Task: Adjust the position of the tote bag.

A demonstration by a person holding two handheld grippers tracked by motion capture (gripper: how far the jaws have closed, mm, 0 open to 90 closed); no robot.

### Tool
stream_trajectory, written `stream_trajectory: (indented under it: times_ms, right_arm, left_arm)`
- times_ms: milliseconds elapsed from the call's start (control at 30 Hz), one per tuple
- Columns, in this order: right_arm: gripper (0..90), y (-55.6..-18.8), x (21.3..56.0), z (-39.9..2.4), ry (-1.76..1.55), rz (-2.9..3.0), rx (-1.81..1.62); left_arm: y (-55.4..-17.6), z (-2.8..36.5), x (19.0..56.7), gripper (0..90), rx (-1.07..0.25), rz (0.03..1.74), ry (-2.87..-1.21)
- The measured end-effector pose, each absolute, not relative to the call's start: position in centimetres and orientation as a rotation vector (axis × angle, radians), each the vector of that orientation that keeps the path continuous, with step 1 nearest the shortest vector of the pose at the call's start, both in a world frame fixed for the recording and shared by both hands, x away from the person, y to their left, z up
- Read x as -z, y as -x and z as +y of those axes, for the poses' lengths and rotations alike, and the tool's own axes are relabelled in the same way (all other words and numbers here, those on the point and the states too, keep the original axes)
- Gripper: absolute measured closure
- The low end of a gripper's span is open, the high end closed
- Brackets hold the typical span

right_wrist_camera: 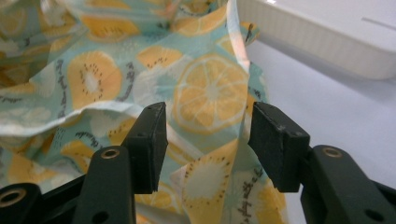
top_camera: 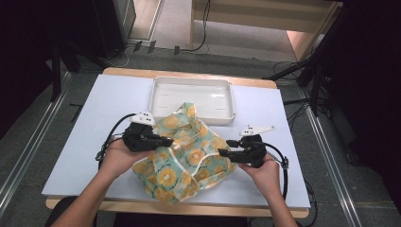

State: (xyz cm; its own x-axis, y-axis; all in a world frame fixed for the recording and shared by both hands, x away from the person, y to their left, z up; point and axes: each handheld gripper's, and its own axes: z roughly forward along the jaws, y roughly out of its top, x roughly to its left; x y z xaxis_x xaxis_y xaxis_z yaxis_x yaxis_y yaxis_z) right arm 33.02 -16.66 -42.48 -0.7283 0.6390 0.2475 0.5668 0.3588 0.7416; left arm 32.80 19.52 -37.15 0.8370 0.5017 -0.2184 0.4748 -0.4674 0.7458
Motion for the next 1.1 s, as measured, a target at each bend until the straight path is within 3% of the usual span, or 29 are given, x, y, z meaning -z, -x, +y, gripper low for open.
stream_trajectory:
  times_ms: [167,400,467,1100]
  right_arm:
    - [52.2,-33.1,42.9,-16.5,-1.134,2.549,-1.332]
    - [83.9,-32.8,42.8,-16.3,-1.12,2.564,-1.291]
    - [87.8,-32.6,42.5,-16.6,-1.111,2.556,-1.292]
    - [90.0,-30.1,41.5,-20.8,-1.149,2.465,-1.302]
  left_arm:
    - [-32.0,22.4,36.2,90.0,-0.092,0.762,-2.05]
    - [-31.1,24.4,36.7,90.0,-0.106,0.82,-2.006]
    - [-30.9,25.0,36.8,90.0,-0.119,0.839,-1.994]
    - [-29.7,27.8,39.1,90.0,-0.122,0.961,-1.988]
